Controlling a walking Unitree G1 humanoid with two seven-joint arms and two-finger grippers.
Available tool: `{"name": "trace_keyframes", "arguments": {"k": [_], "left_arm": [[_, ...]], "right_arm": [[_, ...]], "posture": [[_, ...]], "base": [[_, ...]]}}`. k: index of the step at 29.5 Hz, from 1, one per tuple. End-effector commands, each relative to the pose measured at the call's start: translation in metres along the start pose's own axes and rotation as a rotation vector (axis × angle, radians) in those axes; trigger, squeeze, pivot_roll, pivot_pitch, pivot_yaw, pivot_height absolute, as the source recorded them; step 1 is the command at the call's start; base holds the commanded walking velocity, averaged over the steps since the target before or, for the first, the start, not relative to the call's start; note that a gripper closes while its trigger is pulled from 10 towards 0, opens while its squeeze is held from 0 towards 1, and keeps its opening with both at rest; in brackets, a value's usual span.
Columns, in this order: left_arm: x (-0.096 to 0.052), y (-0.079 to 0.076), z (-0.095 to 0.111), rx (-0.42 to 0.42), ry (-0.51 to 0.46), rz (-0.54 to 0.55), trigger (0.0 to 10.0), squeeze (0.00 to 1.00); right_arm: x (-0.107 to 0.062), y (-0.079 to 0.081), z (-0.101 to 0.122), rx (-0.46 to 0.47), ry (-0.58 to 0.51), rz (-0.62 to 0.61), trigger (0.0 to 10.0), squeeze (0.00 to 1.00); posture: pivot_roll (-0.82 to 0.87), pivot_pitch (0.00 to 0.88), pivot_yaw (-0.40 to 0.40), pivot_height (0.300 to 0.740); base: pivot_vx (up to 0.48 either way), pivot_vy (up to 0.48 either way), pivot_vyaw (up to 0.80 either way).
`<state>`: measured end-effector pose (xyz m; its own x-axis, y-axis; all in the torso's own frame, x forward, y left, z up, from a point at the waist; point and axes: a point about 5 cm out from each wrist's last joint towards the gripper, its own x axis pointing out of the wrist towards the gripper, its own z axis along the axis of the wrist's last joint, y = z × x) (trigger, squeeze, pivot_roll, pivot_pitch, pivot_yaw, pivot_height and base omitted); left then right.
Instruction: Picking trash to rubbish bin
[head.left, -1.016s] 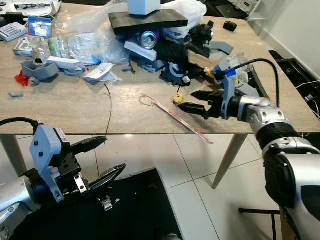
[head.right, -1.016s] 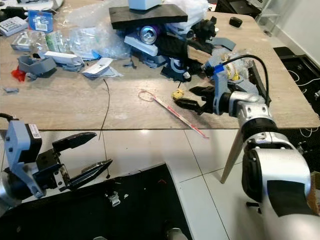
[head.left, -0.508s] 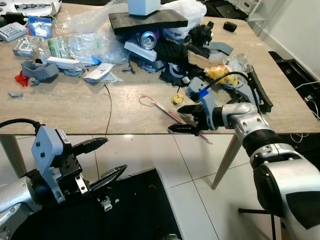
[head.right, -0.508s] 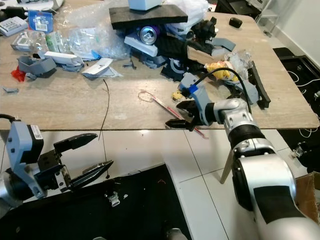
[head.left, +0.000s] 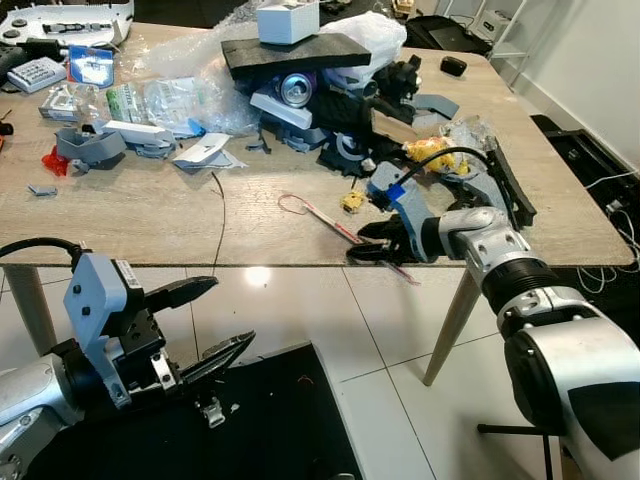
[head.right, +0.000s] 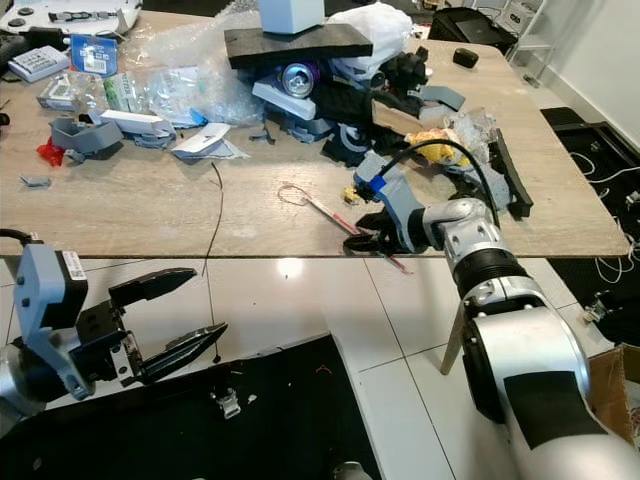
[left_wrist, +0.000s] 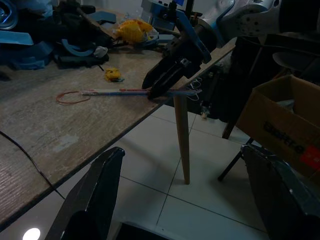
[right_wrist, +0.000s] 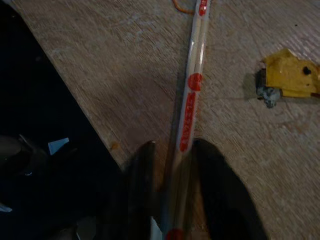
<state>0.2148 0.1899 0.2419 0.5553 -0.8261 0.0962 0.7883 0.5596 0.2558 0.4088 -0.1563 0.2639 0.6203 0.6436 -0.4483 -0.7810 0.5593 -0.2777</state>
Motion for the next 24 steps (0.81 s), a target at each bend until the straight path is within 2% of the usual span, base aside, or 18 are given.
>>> {"name": "trace_keyframes", "arguments": {"k": [1,12,15,17,18,20,21,22,24], "left_arm": [[0.002,-0.006,-0.002,-0.007,-0.003,-0.030,10.0,0.00],[0.002,-0.006,-0.002,-0.003,-0.007,-0.024,10.0,0.00],[0.003,-0.006,-0.002,-0.003,-0.007,-0.025,10.0,0.00],[0.003,-0.006,-0.002,-0.003,-0.010,-0.026,10.0,0.00],[0.004,-0.006,-0.002,-0.003,-0.017,-0.026,10.0,0.00],[0.007,-0.008,-0.002,-0.009,-0.035,-0.028,10.0,0.00],[0.008,-0.008,-0.002,-0.012,-0.041,-0.029,10.0,0.00],[0.010,-0.009,-0.002,-0.020,-0.053,-0.035,10.0,0.00],[0.012,-0.010,-0.002,-0.024,-0.058,-0.037,10.0,0.00]], "right_arm": [[0.001,0.002,-0.029,0.081,0.087,-0.003,0.0,0.00],[-0.002,-0.002,-0.025,0.138,0.024,-0.042,0.0,0.00],[-0.003,-0.003,-0.022,0.162,-0.024,-0.052,0.0,0.00],[-0.005,-0.005,-0.016,0.224,-0.107,-0.065,0.0,0.00],[-0.011,-0.008,-0.001,0.323,-0.315,-0.002,0.0,0.00],[-0.022,-0.008,0.013,0.373,-0.532,0.127,0.0,0.00],[-0.025,-0.007,0.015,0.381,-0.585,0.168,0.0,0.00],[-0.028,-0.003,0.014,0.414,-0.663,0.265,0.0,0.00],[-0.028,0.000,0.013,0.432,-0.699,0.315,0.0,0.00]], "posture": [[0.09,0.324,-0.071,0.740],[0.09,0.320,-0.071,0.740],[0.09,0.318,-0.072,0.740],[0.09,0.316,-0.073,0.740],[0.09,0.311,-0.075,0.740],[0.09,0.308,-0.077,0.740],[0.09,0.303,-0.077,0.740],[0.09,0.300,-0.077,0.740],[0.09,0.300,-0.077,0.740]], "base": [[0.000,0.000,0.00],[0.000,0.000,0.00],[0.000,0.000,0.00],[0.000,0.000,0.00],[0.000,0.000,0.00],[0.000,0.000,0.00],[0.000,0.000,0.00],[0.000,0.000,0.00],[0.000,0.000,0.00]]}}
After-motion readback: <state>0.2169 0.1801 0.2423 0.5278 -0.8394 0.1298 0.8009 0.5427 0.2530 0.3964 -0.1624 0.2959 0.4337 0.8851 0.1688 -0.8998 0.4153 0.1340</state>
